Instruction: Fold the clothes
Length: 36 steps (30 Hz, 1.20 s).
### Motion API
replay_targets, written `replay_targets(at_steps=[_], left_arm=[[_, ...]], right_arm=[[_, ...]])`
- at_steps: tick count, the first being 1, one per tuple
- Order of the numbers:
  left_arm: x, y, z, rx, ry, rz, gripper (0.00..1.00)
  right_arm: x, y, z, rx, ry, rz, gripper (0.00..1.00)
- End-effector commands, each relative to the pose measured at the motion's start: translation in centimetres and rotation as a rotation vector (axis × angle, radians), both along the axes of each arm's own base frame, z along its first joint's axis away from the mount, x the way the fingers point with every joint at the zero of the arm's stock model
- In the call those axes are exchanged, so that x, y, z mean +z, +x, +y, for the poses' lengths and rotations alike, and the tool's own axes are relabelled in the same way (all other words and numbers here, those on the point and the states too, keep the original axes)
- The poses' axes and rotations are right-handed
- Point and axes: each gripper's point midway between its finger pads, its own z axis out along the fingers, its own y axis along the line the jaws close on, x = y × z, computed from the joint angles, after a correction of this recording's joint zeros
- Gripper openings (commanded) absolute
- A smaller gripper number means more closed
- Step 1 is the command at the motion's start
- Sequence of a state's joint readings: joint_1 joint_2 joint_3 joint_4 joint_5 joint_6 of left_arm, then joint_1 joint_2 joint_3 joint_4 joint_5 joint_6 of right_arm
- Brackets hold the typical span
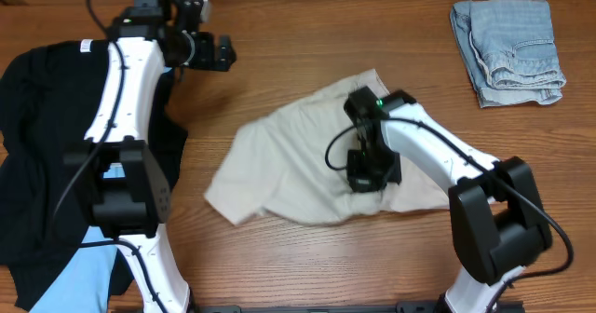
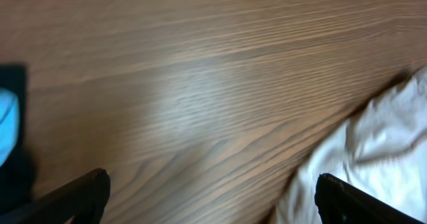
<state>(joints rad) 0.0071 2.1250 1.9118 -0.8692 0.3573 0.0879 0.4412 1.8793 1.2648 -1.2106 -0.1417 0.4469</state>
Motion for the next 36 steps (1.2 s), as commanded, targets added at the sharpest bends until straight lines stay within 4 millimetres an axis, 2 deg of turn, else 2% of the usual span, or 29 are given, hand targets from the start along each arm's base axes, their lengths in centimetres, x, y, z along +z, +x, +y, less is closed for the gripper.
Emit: replay_targets(at_steps=[1,4,7,11,14,18,22,27,30,33,34,35,36], left_arm=[[0.9,0.5,-3.1,-0.084,0.037,-0.056,1.00],[1.1,0.3,-6.0,-0.144,0.027,-0.075,1.00],[1.3,-0.4,-9.6,-0.233,0.020,-0.097,1.00],[1.4,-1.9,-14.2,-0.368,0.043,-0.127,1.00],[0.6,-2.5,-16.5,-0.424,0.079,-0.135,1.00],[-1.8,-3.1,-18.9,-0.485,0.111,-0.119,1.00],[-4.9,-4.2,-20.7,-0.568,0.165,-0.089,1.00],[-9.1,-5.4,-22.0,-0.633,0.261,-0.035,1.00],[-10.1,-6.3,-22.7,-0.661,0.277,-0.014,1.00],[-10.0,-6.4,-23.4,-0.677,0.277,-0.030,0.88],[-9.9,-6.3,-23.6,-0.677,0.275,-0.039,0.76],[-9.9,-6.2,-23.6,-0.677,0.274,-0.044,0.55],[-9.9,-6.1,-23.6,-0.675,0.276,-0.047,0.26]], right_arm=[[1.4,-1.3,0.2,-0.069,0.031,-0.038,0.09],[3.3,-0.8,0.5,-0.078,0.074,-0.114,0.10],[6.2,0.3,1.1,-0.083,0.143,-0.236,0.16],[10.6,1.5,0.6,-0.109,0.212,-0.418,0.33],[13.5,1.9,-0.6,-0.140,0.234,-0.531,0.42],[16.5,1.9,-2.2,-0.179,0.261,-0.638,0.57],[17.8,1.8,-3.4,-0.185,0.265,-0.693,0.67],[17.7,1.7,-4.0,-0.198,0.256,-0.688,0.69],[17.7,1.7,-4.0,-0.198,0.255,-0.687,0.69],[17.7,1.8,-4.1,-0.199,0.248,-0.690,0.68],[17.7,1.8,-4.2,-0.200,0.246,-0.691,0.69],[17.7,1.8,-4.2,-0.201,0.243,-0.692,0.68],[17.7,1.8,-4.2,-0.201,0.241,-0.693,0.68]])
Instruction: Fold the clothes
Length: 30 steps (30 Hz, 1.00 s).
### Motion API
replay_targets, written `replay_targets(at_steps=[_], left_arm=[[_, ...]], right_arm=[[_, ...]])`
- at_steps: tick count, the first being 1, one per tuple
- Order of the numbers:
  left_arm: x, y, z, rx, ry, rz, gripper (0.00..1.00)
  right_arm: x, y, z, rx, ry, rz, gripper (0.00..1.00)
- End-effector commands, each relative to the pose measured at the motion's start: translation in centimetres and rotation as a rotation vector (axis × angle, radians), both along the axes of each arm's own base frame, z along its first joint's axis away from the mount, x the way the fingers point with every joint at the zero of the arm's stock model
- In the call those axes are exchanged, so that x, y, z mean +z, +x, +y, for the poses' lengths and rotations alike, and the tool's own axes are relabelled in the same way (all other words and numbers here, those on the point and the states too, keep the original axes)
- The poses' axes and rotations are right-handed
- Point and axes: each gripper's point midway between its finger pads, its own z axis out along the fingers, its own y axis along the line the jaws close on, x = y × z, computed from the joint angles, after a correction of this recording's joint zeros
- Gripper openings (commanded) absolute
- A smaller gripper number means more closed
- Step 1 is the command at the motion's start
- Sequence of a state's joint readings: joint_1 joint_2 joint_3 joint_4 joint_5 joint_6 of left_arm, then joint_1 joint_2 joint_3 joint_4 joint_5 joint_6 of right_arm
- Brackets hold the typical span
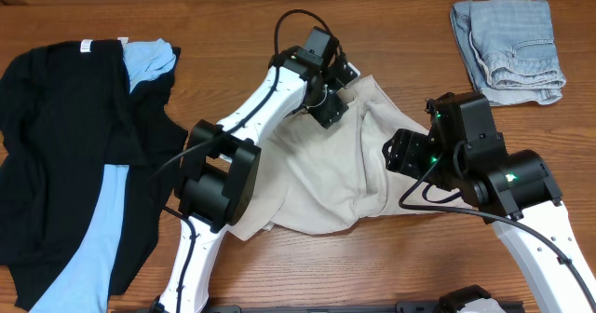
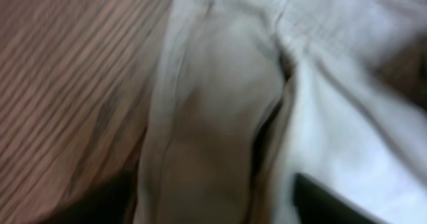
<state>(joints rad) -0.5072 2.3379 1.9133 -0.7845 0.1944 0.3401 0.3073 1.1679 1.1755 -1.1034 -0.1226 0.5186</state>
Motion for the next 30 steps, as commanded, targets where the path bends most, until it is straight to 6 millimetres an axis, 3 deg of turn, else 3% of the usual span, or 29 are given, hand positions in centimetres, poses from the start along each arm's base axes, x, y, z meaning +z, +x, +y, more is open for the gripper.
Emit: replay_targets(at_steps=[1,2,5,11,13,17,22,30], left_arm=[[0.9,0.8,-0.3,-0.007,0.002,-0.043,0.08],[1.1,1.0,-0.1,0.012,0.001,-0.045,0.04],[3.1,2.4,1.2,0.119,-0.006,-0.055,0.04],[13.0,6.4,5.7,0.373,-0.097,-0.105,0.04],[16.8,6.9,7.8,0.461,-0.137,-0.119,0.04],[22.3,6.7,10.4,0.540,-0.200,-0.149,0.04],[27.6,5.6,10.8,0.527,-0.274,-0.219,0.04],[34.6,5.3,9.0,0.545,-0.454,-0.358,0.04]], right_arm=[[0.3,0.2,-0.4,-0.006,-0.016,-0.019,0.68],[0.4,0.2,-0.4,-0.006,-0.015,-0.021,0.68],[0.5,0.6,-0.3,-0.007,-0.011,-0.037,0.68],[0.2,2.2,0.2,0.000,-0.007,-0.058,0.67],[-0.4,2.7,0.4,0.001,-0.012,-0.044,0.67],[-1.9,3.8,0.7,0.005,-0.021,-0.015,0.67],[-2.2,5.3,3.0,0.106,0.049,-0.040,0.67],[0.7,6.4,7.5,0.280,0.191,-0.184,0.67]])
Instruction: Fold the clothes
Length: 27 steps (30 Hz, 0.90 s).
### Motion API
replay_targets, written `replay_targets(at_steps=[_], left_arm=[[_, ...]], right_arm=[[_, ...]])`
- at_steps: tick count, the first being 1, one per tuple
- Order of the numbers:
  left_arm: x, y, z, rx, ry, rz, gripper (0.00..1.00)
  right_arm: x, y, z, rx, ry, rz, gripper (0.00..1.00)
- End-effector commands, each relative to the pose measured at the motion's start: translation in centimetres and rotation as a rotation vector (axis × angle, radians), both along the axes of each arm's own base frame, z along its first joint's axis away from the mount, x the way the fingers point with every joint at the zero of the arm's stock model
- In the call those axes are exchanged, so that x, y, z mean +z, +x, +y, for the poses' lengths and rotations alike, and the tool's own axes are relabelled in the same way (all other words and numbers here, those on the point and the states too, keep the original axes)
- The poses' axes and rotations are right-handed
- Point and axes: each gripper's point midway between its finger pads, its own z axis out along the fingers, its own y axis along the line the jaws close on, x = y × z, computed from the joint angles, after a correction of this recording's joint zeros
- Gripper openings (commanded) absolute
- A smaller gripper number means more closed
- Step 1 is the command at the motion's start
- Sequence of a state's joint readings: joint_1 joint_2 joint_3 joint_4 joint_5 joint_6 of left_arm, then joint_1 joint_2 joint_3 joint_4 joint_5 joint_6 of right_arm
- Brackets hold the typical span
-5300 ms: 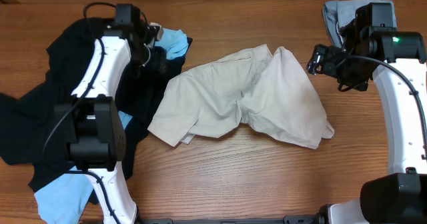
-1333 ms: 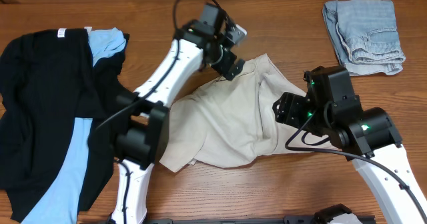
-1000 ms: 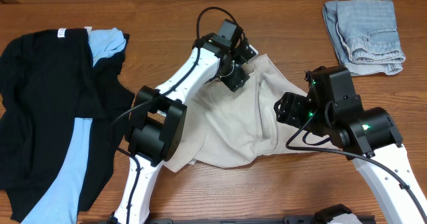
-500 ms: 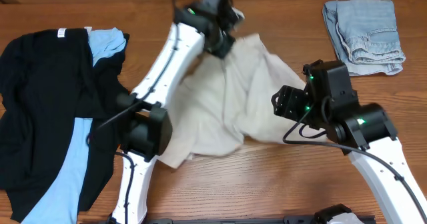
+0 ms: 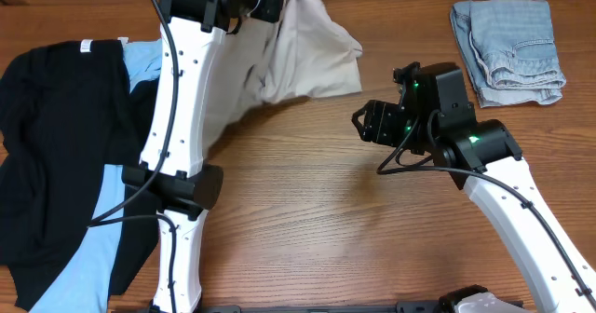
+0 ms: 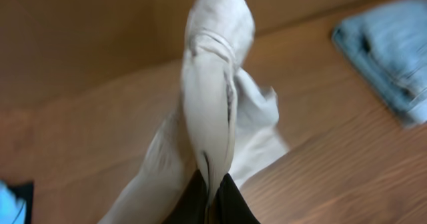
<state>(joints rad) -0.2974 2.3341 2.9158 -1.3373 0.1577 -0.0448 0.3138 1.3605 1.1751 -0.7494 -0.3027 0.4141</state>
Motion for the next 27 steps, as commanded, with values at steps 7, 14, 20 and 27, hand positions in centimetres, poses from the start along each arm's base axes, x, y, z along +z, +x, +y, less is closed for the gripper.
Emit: replay_targets(at_steps=[7,14,20,27], left_arm=[[8.3,-1.1,-3.6,0.002,-0.204,-0.191,0.04],[9.8,-1.4,-5.9,-0.033,-0.259,-0.231,0.04],[10.5,-1.7,-6.6,-0.041,-0.303,-0.235,0.04],[11.1,-2.2,-6.8,-0.057,-0.326,-0.234,0.04]], right_arm=[[2.7,0.0,5.0,0.144,0.060,-0.148,0.68],[0.9,1.4,7.1,0.165,0.040,-0.160,0.68],[-1.8,2.0,10.2,0.242,0.024,-0.161,0.74],[-4.4,3.7,11.9,0.252,0.022,-0.168,0.79]])
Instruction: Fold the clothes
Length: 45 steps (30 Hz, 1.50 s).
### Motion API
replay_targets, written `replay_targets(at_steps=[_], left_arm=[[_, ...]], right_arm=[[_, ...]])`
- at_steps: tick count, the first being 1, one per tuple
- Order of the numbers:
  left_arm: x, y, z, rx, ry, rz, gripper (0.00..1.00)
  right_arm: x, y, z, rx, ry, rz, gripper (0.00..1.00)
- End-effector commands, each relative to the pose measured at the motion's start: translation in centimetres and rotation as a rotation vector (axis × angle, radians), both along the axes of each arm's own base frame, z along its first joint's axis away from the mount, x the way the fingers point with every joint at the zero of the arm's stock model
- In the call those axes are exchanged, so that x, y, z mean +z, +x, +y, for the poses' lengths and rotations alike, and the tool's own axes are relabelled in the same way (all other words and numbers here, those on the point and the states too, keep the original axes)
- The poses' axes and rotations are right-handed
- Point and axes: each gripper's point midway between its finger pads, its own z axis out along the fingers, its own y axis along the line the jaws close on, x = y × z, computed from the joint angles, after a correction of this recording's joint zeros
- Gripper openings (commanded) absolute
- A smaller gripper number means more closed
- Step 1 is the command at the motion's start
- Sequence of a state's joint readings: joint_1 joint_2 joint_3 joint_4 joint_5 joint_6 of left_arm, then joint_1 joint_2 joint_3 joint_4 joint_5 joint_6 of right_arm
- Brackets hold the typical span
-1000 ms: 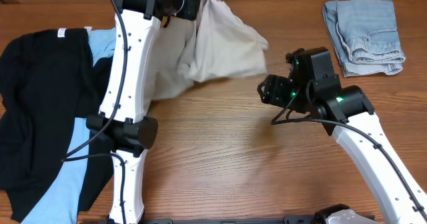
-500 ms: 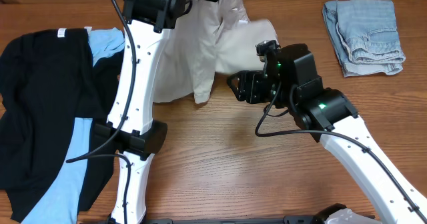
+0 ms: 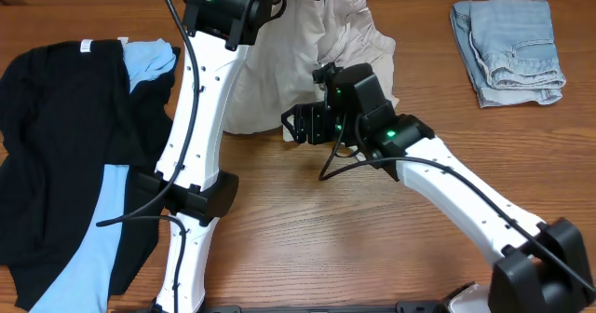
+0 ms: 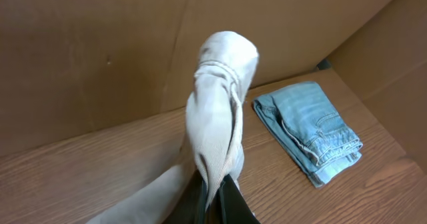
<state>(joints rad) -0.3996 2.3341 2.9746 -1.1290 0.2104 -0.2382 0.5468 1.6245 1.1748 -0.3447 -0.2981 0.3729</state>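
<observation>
Beige shorts (image 3: 335, 43) hang from my left gripper, raised high at the table's far edge; the lower cloth still drapes on the wood. In the left wrist view the gripper (image 4: 213, 191) is shut on a bunched fold of the beige shorts (image 4: 217, 104). My right gripper (image 3: 298, 125) sits low beside the hanging cloth's bottom edge, and its jaws look parted with nothing between them.
Folded blue jeans (image 3: 507, 47) lie at the far right, also seen in the left wrist view (image 4: 310, 134). A heap of black and light-blue garments (image 3: 65, 155) covers the left side. A cardboard wall (image 4: 100, 44) backs the wooden table (image 3: 372, 248).
My left gripper moved a little right, still holding the shorts aloft. My right gripper travelled left, from open table to the lower edge of the hanging cloth.
First the shorts lay crumpled mid-table with my right gripper down on them and my left arm over by the dark pile. Then my left gripper was at the shorts' far end. Later it held them high, and now my right gripper is beside them.
</observation>
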Motion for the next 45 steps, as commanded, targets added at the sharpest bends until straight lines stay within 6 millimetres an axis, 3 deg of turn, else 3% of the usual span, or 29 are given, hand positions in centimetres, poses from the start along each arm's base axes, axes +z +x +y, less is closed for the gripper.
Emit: replay_targets(at_steps=[1,10,19,28,29,31,38,45], left_arm=[[5.1,-2.2,0.2,-0.019,-0.075,-0.087,0.04],[8.3,-3.9,1.0,-0.019,-0.105,-0.144,0.04],[8.8,-5.2,-0.2,-0.094,-0.167,-0.109,0.04],[8.9,-5.7,-0.8,-0.107,-0.229,-0.063,0.04],[8.9,-5.8,-0.9,-0.115,-0.232,-0.061,0.04],[8.9,-5.8,-0.9,-0.113,-0.236,-0.057,0.04],[8.9,-5.7,-0.6,-0.106,-0.234,-0.057,0.04],[9.3,-4.6,1.8,-0.032,-0.224,-0.076,0.04]], right_arm=[[-0.9,1.1,0.1,-0.015,-0.018,-0.020,0.79],[-2.6,3.6,0.2,-0.072,-0.041,-0.069,0.81],[-3.3,5.1,0.2,-0.109,-0.048,-0.109,0.84],[-2.5,6.1,0.1,-0.141,-0.037,-0.153,0.37],[-2.5,6.1,0.1,-0.143,-0.036,-0.151,0.22],[-2.7,6.0,0.1,-0.142,-0.039,-0.145,0.07],[-2.6,4.6,-1.0,-0.140,-0.073,-0.091,0.04],[0.8,0.2,-3.6,-0.126,-0.119,-0.025,0.04]])
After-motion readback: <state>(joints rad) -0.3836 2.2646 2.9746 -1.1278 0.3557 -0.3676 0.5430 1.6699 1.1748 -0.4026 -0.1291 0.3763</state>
